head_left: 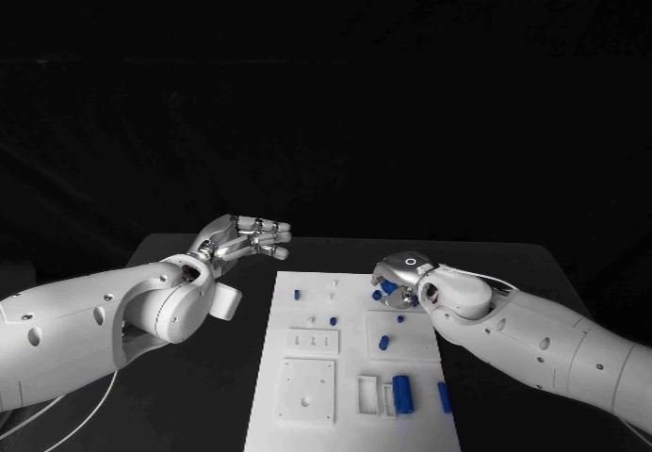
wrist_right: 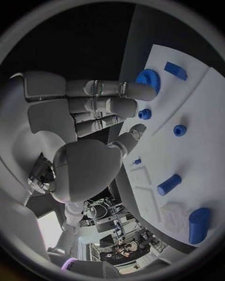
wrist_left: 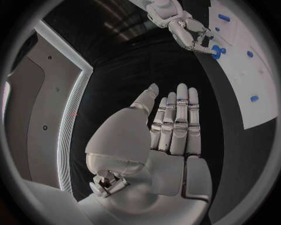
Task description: Assemble the parts on the task board
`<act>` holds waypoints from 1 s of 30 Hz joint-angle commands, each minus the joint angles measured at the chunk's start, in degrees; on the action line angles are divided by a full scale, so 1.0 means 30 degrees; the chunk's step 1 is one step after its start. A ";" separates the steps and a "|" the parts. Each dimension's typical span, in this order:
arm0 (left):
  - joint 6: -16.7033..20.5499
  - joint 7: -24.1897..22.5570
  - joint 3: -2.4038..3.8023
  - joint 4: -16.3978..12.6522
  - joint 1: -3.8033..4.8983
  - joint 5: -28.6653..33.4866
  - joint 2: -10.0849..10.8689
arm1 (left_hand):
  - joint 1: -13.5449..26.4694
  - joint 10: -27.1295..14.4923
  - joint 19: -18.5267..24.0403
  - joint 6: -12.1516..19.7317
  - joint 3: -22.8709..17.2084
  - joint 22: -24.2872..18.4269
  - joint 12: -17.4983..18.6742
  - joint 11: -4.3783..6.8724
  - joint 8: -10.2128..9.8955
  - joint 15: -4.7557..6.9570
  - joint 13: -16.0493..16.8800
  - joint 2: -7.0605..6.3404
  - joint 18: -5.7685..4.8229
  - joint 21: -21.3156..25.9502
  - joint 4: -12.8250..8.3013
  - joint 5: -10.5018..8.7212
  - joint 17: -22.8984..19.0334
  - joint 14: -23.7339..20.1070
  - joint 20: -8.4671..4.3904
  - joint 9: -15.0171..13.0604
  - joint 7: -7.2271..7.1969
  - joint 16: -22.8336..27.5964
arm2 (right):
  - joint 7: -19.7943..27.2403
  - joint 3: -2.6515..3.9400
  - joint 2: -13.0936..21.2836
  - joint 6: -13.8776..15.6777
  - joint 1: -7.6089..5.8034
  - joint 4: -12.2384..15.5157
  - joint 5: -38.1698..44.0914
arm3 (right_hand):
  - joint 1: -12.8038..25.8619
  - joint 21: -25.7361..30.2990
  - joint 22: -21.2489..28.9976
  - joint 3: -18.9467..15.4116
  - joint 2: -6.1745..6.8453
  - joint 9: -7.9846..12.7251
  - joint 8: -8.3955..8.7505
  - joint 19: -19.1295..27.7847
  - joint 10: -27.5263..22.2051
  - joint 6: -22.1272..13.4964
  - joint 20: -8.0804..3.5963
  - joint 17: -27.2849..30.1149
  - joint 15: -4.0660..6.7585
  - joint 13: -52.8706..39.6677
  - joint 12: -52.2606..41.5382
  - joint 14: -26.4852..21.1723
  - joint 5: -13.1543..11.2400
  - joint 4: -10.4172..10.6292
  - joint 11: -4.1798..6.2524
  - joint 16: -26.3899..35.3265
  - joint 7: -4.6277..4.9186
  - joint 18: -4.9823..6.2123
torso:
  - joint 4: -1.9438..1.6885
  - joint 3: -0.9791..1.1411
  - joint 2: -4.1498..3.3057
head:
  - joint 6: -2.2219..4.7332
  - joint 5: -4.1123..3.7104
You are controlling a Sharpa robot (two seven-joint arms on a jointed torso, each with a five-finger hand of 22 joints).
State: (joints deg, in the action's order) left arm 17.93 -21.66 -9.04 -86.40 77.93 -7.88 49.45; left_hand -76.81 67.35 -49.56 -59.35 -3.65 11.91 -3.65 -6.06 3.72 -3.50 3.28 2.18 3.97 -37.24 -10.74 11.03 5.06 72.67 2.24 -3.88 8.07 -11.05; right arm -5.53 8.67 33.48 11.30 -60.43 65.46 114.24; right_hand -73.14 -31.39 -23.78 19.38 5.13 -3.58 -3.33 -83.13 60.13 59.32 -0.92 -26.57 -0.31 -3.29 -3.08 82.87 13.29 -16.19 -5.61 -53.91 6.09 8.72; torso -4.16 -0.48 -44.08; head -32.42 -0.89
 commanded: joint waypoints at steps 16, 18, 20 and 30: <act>0.0087 -0.0189 0.0031 0.0080 0.0062 -0.0089 -0.0083 | 0.0178 -0.0117 -0.0204 0.0191 0.0119 -0.0156 0.0095 0.0002 -0.0050 0.0018 0.0028 0.0071 -0.0188 0.0137 0.0100 0.0032 -0.0035 -0.0090 0.0025 0.0022 0.0014 -0.0109 | 0.0082 0.0012 -0.0053 0.0387 0.0018 0.0005 0.0571 | 0.0576 0.0204 -0.1279 0.2533 0.0063 0.0012 -0.0062 0.0108 0.0745 0.0647 -0.0053 0.0072 0.0050 0.0005 -0.0056 -0.0104 -0.1027 -0.0012 0.0010 -0.0307 0.0038 0.0241 | -0.0006 -0.0040 -0.0689 | 0.0115 -0.0107; 0.0070 -0.0171 0.0031 0.0097 0.0062 -0.0078 -0.0088 | 0.0209 -0.0166 -0.0209 0.0211 0.0124 -0.0181 0.0095 -0.0014 -0.0048 0.0011 0.0029 0.0066 -0.0190 0.0145 0.0130 0.0025 -0.0037 -0.0092 0.0031 0.0022 0.0022 -0.0106 | 0.0094 0.0013 -0.0053 0.0359 0.0019 -0.0002 0.0570 | 0.0654 0.0197 -0.1386 0.2771 0.0103 0.0011 -0.0064 0.0129 0.0774 0.0660 -0.0045 0.0068 0.0034 0.0002 -0.0062 -0.0100 -0.1072 0.0007 -0.0011 -0.0332 0.0062 0.0245 | -0.0036 -0.0045 -0.0714 | 0.0137 -0.0090; 0.0053 -0.0151 0.0032 0.0102 0.0063 -0.0064 -0.0080 | 0.0230 -0.0177 -0.0216 0.0233 0.0133 -0.0198 0.0092 -0.0017 -0.0051 0.0009 0.0030 0.0058 -0.0189 0.0152 0.0153 0.0009 -0.0037 -0.0086 0.0033 0.0024 0.0027 -0.0110 | 0.0112 0.0013 -0.0059 0.0313 0.0019 -0.0024 0.0568 | 0.0670 0.0204 -0.1523 0.3004 0.0169 0.0009 -0.0067 0.0159 0.0864 0.0738 -0.0043 0.0075 0.0033 0.0003 -0.0061 -0.0117 -0.0990 -0.0007 -0.0013 -0.0339 0.0095 0.0261 | -0.0025 -0.0038 -0.0776 | 0.0204 -0.0058; 0.0002 -0.0096 0.0036 0.0087 0.0065 0.0003 -0.0076 | 0.0236 -0.0230 -0.0288 0.0354 0.0160 -0.0354 0.0089 -0.0036 -0.0045 0.0001 0.0032 0.0020 -0.0186 0.0225 0.0297 0.0003 -0.0044 -0.0078 0.0048 0.0016 0.0054 -0.0110 | 0.0152 0.0013 -0.0151 0.0392 0.0020 -0.0231 0.0566 | 0.0747 0.0234 -0.1983 0.3609 0.0150 0.0010 -0.0065 0.0217 0.0883 0.0792 -0.0038 0.0099 0.0024 0.0005 -0.0062 -0.0128 -0.1045 0.0018 -0.0032 -0.0363 0.0144 0.0290 | -0.0049 -0.0033 -0.0892 | 0.0374 -0.0056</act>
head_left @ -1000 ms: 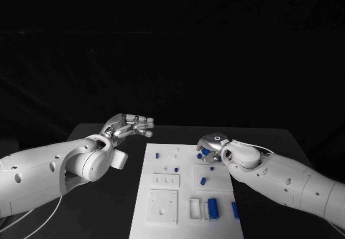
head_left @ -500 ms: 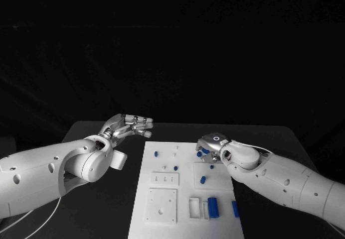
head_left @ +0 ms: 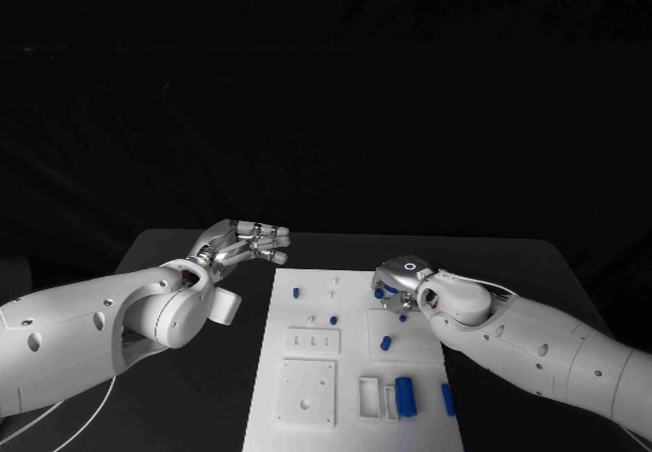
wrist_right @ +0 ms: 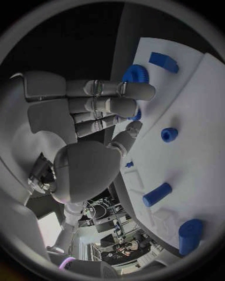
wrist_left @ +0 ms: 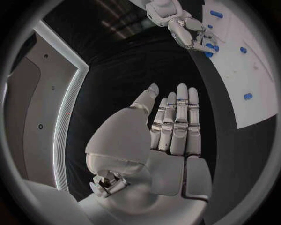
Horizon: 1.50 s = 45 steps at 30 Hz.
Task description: Assemble the parts on the task board
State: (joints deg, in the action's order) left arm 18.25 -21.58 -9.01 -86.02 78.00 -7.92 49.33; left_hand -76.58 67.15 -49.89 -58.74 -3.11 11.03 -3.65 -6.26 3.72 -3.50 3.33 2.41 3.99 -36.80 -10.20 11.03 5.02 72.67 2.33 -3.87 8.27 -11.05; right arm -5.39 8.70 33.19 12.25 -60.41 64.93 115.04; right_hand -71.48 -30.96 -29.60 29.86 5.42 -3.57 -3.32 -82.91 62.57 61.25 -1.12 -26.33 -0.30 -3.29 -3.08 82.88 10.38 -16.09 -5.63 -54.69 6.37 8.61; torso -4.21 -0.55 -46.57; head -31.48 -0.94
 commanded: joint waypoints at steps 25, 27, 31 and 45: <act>-0.0242 -0.0047 0.0027 0.0117 0.0046 0.0191 -0.0132 | 0.0126 -0.0203 -0.0258 0.0161 -0.0023 -0.0281 0.0088 0.0020 -0.0044 -0.0009 0.0017 -0.0099 -0.0199 0.0151 0.0339 -0.0009 -0.0036 -0.0080 0.0026 0.0016 -0.0010 -0.0105 | 0.0012 0.0006 -0.0066 0.0475 0.0008 -0.0042 0.0442 | 0.0454 0.0250 -0.0657 0.1163 -0.0416 -0.0031 -0.0112 0.0145 0.1274 0.1012 -0.0111 -0.0031 0.0214 -0.0013 -0.0065 -0.0159 -0.0770 0.0168 0.0255 -0.0206 0.0048 0.0252 | -0.0017 0.0061 -0.0317 | 0.0110 -0.0128; -0.0261 -0.0037 0.0027 0.0124 0.0046 0.0207 -0.0131 | 0.0126 -0.0203 -0.0258 0.0161 -0.0023 -0.0281 0.0088 0.0020 -0.0044 -0.0009 0.0017 -0.0099 -0.0199 0.0151 0.0339 -0.0009 -0.0036 -0.0080 0.0026 0.0016 -0.0010 -0.0105 | 0.0027 0.0007 -0.0059 0.0644 0.0008 -0.0025 0.0564 | 0.0364 0.0018 -0.0869 0.1434 -0.0776 -0.0127 -0.0226 -0.0112 0.2408 0.1924 -0.0251 -0.0013 0.0443 -0.0032 -0.0065 -0.0193 -0.1369 0.0283 0.0606 -0.0162 -0.0171 0.0086 | -0.0011 0.0066 -0.0321 | 0.0097 -0.0129; -0.0291 -0.0016 0.0027 0.0143 0.0046 0.0225 -0.0133 | 0.0126 -0.0203 -0.0258 0.0161 -0.0023 -0.0281 0.0088 0.0020 -0.0044 -0.0009 0.0017 -0.0099 -0.0199 0.0151 0.0339 -0.0009 -0.0036 -0.0080 0.0026 0.0016 -0.0010 -0.0105 | 0.0004 0.0007 -0.0046 0.0952 0.0008 0.0023 0.0794 | 0.0273 -0.0968 -0.1950 0.1951 -0.1020 -0.0123 -0.0098 -0.0018 0.3413 0.2838 -0.0672 0.0041 0.0705 -0.0045 -0.0066 -0.0128 -0.2061 0.0267 0.0902 -0.0043 -0.0305 -0.0589 | -0.0007 0.0069 -0.0335 | 0.0111 -0.0117; -0.0376 0.0048 0.0025 0.0181 0.0046 0.0234 -0.0143 | 0.0056 -0.0262 -0.0295 0.0193 -0.0027 -0.0398 0.0090 0.0002 -0.0045 -0.0018 0.0017 -0.0160 -0.0197 0.0180 0.0444 -0.0017 -0.0042 -0.0097 0.0033 0.0017 -0.0002 -0.0096 | -0.0333 0.0010 -0.0055 0.1825 0.0009 0.0286 0.1171 | 0.0159 -0.1406 -0.3594 0.2180 -0.1010 -0.0116 -0.0106 0.0489 0.3689 0.3107 -0.0770 -0.0039 0.0779 -0.0050 -0.0076 -0.0089 -0.2402 0.0207 0.0989 -0.0020 -0.0373 -0.0583 | -0.0011 0.0057 -0.0383 | 0.0192 0.0018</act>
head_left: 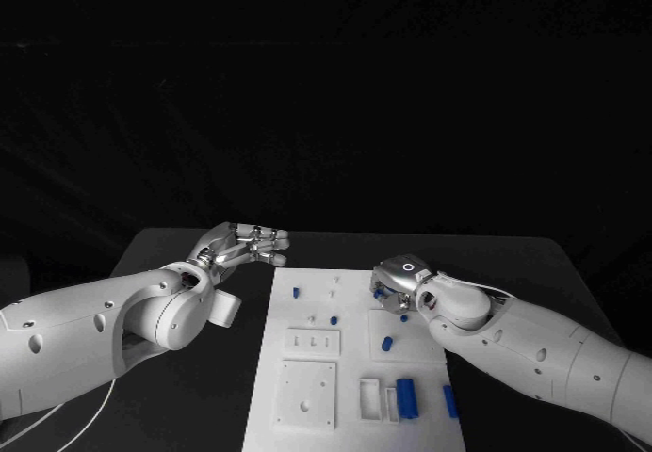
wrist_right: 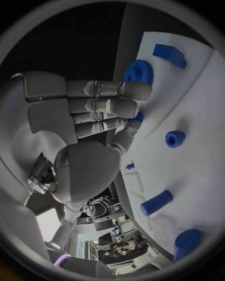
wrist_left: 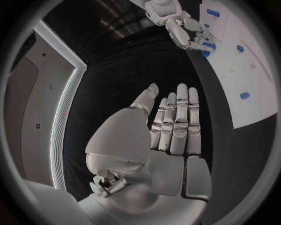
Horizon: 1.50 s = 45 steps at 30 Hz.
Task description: Assemble the parts on the task board
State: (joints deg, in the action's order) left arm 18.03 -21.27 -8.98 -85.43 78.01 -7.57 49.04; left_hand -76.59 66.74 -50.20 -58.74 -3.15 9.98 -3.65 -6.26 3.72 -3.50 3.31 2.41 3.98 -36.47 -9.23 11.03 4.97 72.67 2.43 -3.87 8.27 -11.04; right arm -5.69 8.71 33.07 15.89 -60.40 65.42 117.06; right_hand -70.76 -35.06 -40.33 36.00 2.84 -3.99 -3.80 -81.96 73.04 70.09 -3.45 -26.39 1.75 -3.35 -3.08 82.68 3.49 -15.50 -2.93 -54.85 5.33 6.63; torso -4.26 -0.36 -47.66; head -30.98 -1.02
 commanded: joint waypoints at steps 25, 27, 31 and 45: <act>-0.0297 -0.0057 0.0020 0.0316 0.0047 0.0137 -0.0332 | -0.0008 -0.0217 -0.0178 0.0187 -0.0039 -0.0134 0.0090 -0.0029 -0.0045 -0.0033 0.0025 -0.0209 -0.0191 0.0054 0.0168 -0.0011 -0.0039 -0.0114 0.0011 0.0016 0.0004 -0.0082 | -0.1425 0.0036 -0.1620 0.1246 -0.0696 -0.0062 0.0871 | -0.0055 0.0882 -0.1778 0.0356 -0.0039 0.0033 0.0055 -0.0034 0.0212 0.0230 -0.0005 -0.0050 0.0120 -0.0026 -0.0080 -0.0036 -0.0103 0.0052 0.0099 0.0036 -0.0044 0.0139 | -0.0081 -0.0048 -0.0097 | 0.0230 0.0552; -0.0303 -0.0054 0.0020 0.0338 0.0048 0.0137 -0.0386 | -0.0008 -0.0217 -0.0178 0.0187 -0.0039 -0.0134 0.0090 -0.0029 -0.0045 -0.0033 0.0025 -0.0209 -0.0191 0.0054 0.0168 -0.0011 -0.0039 -0.0114 0.0011 0.0016 0.0004 -0.0082 | -0.1425 0.0039 -0.1817 0.1261 -0.0721 -0.0221 0.0877 | -0.0055 0.0882 -0.1778 0.0356 -0.0039 0.0033 0.0055 -0.0034 0.0212 0.0230 -0.0005 -0.0050 0.0120 -0.0026 -0.0080 -0.0036 -0.0103 0.0052 0.0099 0.0036 -0.0044 0.0139 | -0.0085 -0.0051 -0.0099 | 0.0242 0.0560; -0.0320 -0.0055 0.0022 0.0381 0.0049 0.0137 -0.0509 | -0.0025 -0.0244 -0.0178 0.0194 -0.0046 -0.0165 0.0089 -0.0035 -0.0045 -0.0036 0.0025 -0.0213 -0.0187 0.0041 0.0194 -0.0008 -0.0041 -0.0115 0.0015 0.0015 0.0006 -0.0081 | -0.1411 0.0044 -0.2241 0.1251 -0.0761 -0.0483 0.0904 | -0.0063 0.1023 -0.1960 0.0354 -0.0030 0.0034 0.0057 -0.0092 0.0199 0.0229 -0.0010 -0.0052 0.0125 -0.0024 -0.0076 -0.0039 -0.0097 0.0053 0.0097 0.0032 -0.0047 0.0146 | -0.0067 -0.0027 -0.0120 | 0.0259 0.0622; -0.0286 -0.0045 0.0024 0.0321 0.0179 0.0145 -0.0676 | -0.0007 -0.0261 -0.0179 0.0204 -0.0039 -0.0189 0.0087 -0.0043 -0.0046 -0.0041 0.0026 -0.0214 -0.0186 0.0031 0.0233 -0.0014 -0.0041 -0.0113 0.0020 0.0016 0.0011 -0.0081 | -0.1789 0.0047 -0.3171 0.1261 -0.0873 -0.1296 0.1193 | -0.0049 0.1312 -0.2388 0.0360 -0.0037 0.0032 0.0053 -0.0176 0.0195 0.0230 -0.0008 -0.0045 0.0127 -0.0025 -0.0078 -0.0038 -0.0086 0.0041 0.0095 0.0028 -0.0046 0.0155 | -0.0162 -0.0055 -0.0263 | 0.0326 0.0802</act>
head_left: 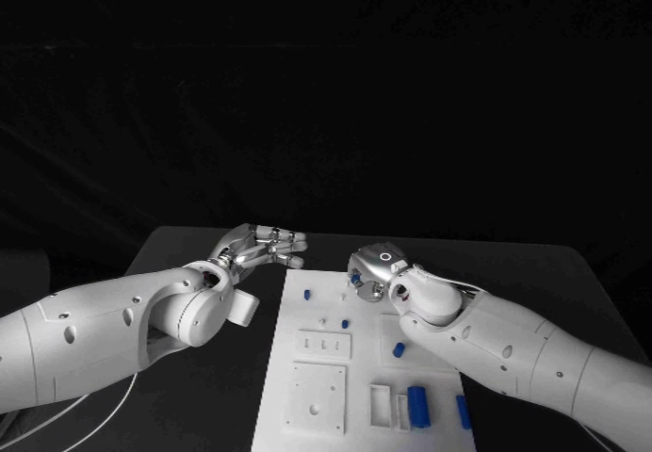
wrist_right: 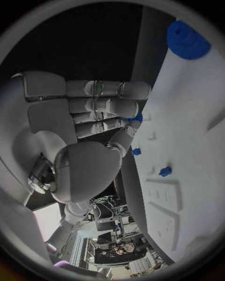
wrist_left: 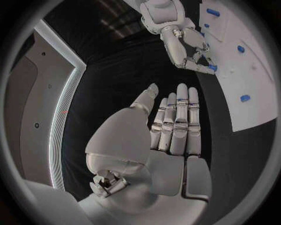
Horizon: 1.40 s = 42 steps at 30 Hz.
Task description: Assemble the parts on the task board
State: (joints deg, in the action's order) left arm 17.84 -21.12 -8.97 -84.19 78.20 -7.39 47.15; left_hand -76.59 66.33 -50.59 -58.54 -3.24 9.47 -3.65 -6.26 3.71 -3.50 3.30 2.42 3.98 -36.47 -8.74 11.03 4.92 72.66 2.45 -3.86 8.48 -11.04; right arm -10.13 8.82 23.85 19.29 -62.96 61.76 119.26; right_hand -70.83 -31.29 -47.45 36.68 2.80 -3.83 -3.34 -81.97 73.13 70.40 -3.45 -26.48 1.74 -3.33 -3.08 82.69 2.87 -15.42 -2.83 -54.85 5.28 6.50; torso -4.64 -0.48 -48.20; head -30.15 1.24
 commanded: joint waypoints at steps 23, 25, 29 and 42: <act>-0.0160 -0.0064 0.0015 -0.0236 0.0397 0.0087 -0.0128 | -0.0043 -0.0134 -0.0054 0.0125 0.0006 -0.0085 0.0088 -0.0040 -0.0044 -0.0041 0.0030 -0.0256 -0.0184 0.0031 0.0115 -0.0020 -0.0025 -0.0116 0.0015 0.0014 -0.0064 -0.0079 | -0.0359 0.0011 -0.0609 0.0135 -0.0092 -0.0434 0.0603 | -0.0023 0.0290 -0.0331 0.0133 -0.0022 -0.0020 -0.0097 -0.0248 0.0174 0.0148 -0.0016 -0.0015 0.0136 -0.0031 -0.0078 -0.0039 0.0118 -0.0011 0.0067 0.0017 -0.0037 0.0198 | -0.0282 -0.0135 -0.0536 | 0.0211 0.0220; -0.0154 -0.0060 0.0015 -0.0230 0.0401 0.0087 -0.0115 | -0.0043 -0.0134 -0.0054 0.0125 0.0006 -0.0085 0.0088 -0.0040 -0.0044 -0.0041 0.0030 -0.0256 -0.0184 0.0031 0.0115 -0.0020 -0.0025 -0.0116 0.0015 0.0014 -0.0064 -0.0079 | -0.0352 0.0011 -0.0604 0.0113 -0.0092 -0.0459 0.0603 | -0.0023 0.0290 -0.0331 0.0133 -0.0022 -0.0020 -0.0097 -0.0248 0.0174 0.0148 -0.0016 -0.0015 0.0136 -0.0031 -0.0078 -0.0039 0.0118 -0.0011 0.0067 0.0017 -0.0037 0.0198 | -0.0279 -0.0134 -0.0533 | 0.0203 0.0237; -0.0147 -0.0052 0.0015 -0.0232 0.0415 0.0087 -0.0091 | -0.0043 -0.0134 -0.0054 0.0125 0.0006 -0.0085 0.0088 -0.0040 -0.0044 -0.0041 0.0030 -0.0256 -0.0184 0.0031 0.0115 -0.0020 -0.0025 -0.0116 0.0015 0.0014 -0.0064 -0.0079 | -0.0342 0.0011 -0.0588 0.0082 -0.0095 -0.0525 0.0600 | -0.0016 0.0357 -0.0411 0.0133 -0.0016 -0.0017 -0.0095 -0.0255 0.0167 0.0143 -0.0016 -0.0012 0.0134 -0.0031 -0.0077 -0.0045 0.0131 -0.0029 0.0063 0.0020 -0.0032 0.0200 | -0.0279 -0.0149 -0.0541 | 0.0243 0.0238; -0.0164 -0.0040 0.0015 -0.0213 0.0430 0.0087 -0.0130 | -0.0089 -0.0157 -0.0070 0.0143 0.0018 -0.0205 0.0088 -0.0048 -0.0046 -0.0046 0.0030 -0.0290 -0.0184 0.0005 0.0222 -0.0025 -0.0029 -0.0113 0.0019 0.0015 -0.0057 -0.0072 | -0.0048 0.0011 -0.0762 0.0226 -0.0115 -0.0942 0.0453 | 0.0009 0.0525 -0.0602 0.0152 -0.0013 -0.0011 -0.0090 -0.0264 0.0091 0.0077 -0.0001 0.0005 0.0117 -0.0029 -0.0075 -0.0054 0.0150 -0.0019 0.0039 0.0053 -0.0012 0.0199 | -0.0303 -0.0147 -0.0586 | 0.0356 0.0164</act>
State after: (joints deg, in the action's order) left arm 17.86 -21.01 -8.97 -84.76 79.34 -7.34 46.89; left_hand -76.82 66.13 -50.58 -58.39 -3.20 8.96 -3.65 -6.47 3.71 -3.50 3.29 2.18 3.98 -36.47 -8.31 11.04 4.93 72.66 2.45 -3.86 8.33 -11.04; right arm -10.89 8.90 21.63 19.97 -63.40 59.24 120.08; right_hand -70.46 -29.95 -49.21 36.93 3.17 -3.83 -3.44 -82.41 73.31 70.47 -3.47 -26.46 1.74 -3.36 -2.89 82.69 3.13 -15.50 -2.65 -54.85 5.13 6.09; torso -5.53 -0.90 -49.91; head -29.14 1.76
